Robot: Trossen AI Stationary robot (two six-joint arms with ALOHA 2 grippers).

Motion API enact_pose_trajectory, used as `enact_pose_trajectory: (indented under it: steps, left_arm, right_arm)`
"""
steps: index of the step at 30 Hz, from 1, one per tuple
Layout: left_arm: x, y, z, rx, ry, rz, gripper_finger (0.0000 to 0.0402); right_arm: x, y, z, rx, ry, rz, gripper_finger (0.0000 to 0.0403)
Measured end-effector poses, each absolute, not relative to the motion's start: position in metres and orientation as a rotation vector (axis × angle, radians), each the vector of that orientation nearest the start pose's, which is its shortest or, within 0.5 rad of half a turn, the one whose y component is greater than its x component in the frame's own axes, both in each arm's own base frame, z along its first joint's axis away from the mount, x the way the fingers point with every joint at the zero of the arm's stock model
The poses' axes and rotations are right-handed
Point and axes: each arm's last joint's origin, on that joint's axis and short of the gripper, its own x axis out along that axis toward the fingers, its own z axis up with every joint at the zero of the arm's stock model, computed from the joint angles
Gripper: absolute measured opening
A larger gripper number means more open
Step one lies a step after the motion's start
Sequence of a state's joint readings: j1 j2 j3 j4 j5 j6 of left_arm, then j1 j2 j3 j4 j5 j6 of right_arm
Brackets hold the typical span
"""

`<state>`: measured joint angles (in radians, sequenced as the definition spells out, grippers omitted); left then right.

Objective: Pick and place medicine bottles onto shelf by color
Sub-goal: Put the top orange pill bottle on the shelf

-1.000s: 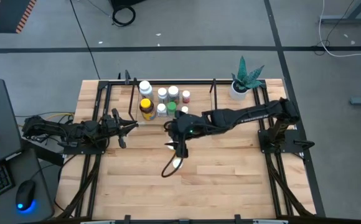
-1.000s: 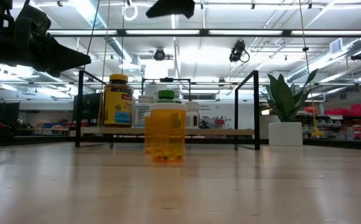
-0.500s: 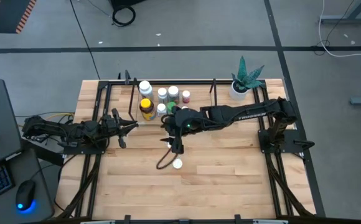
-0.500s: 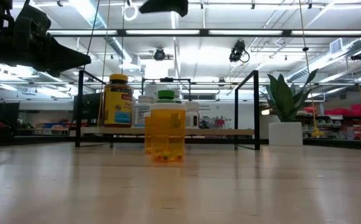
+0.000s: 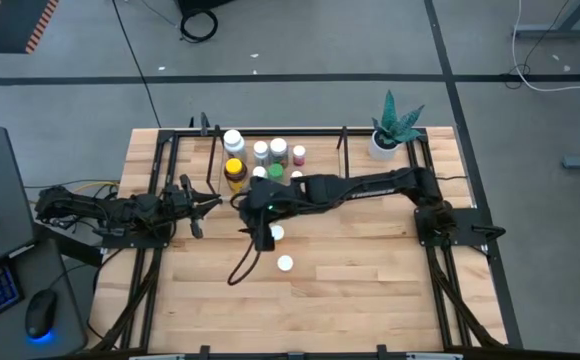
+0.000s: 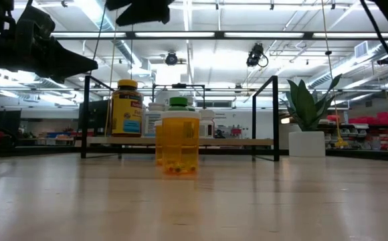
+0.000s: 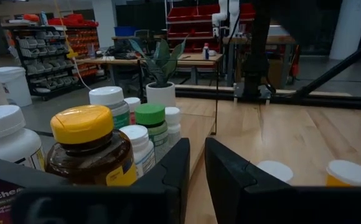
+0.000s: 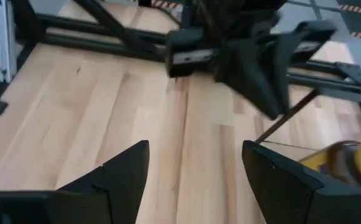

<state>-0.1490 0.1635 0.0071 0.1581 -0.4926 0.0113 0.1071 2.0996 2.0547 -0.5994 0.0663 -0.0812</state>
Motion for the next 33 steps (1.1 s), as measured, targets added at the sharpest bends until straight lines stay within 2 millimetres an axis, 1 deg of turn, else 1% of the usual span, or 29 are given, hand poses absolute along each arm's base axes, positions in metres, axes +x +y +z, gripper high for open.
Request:
enact_pose_trajectory:
  steps: [2,7,12,16,21,25,29,33]
  left_arm:
    - [0.105,-0.002,0.168,0.011,0.000,0.343,0.0057]
    - [0.105,-0.002,0.168,0.011,0.000,0.343,0.0063]
    - [0.105,-0.002,0.168,0.011,0.000,0.343,0.0060]
    - [0.105,-0.002,0.168,0.011,0.000,0.343,0.0055]
    - [0.105,-0.002,0.168,0.011,0.000,0.343,0.0060]
    - [0.105,-0.002,0.168,0.011,0.000,0.343,0.0064]
    - [0.105,-0.002,0.168,0.011,-0.001,0.343,0.0059]
    - [0.105,-0.002,0.168,0.011,-0.001,0.343,0.0055]
  right_arm:
    - [0.477,0.053,0.317,-0.138,0.656,0.078,0.0265]
    - [0.479,0.064,0.313,-0.142,0.654,0.106,0.0265]
    - [0.480,0.070,0.302,-0.156,0.704,0.120,0.0265]
    - [0.479,0.070,0.299,-0.160,0.731,0.123,0.0265]
    - [0.478,0.070,0.288,-0.156,0.762,0.122,0.0265]
    - [0.476,0.070,0.273,-0.166,0.812,0.126,0.0268]
    - [0.473,0.062,0.255,-0.165,0.871,0.108,0.0278]
    - [0.470,0.053,0.236,-0.158,0.931,0.090,0.0298]
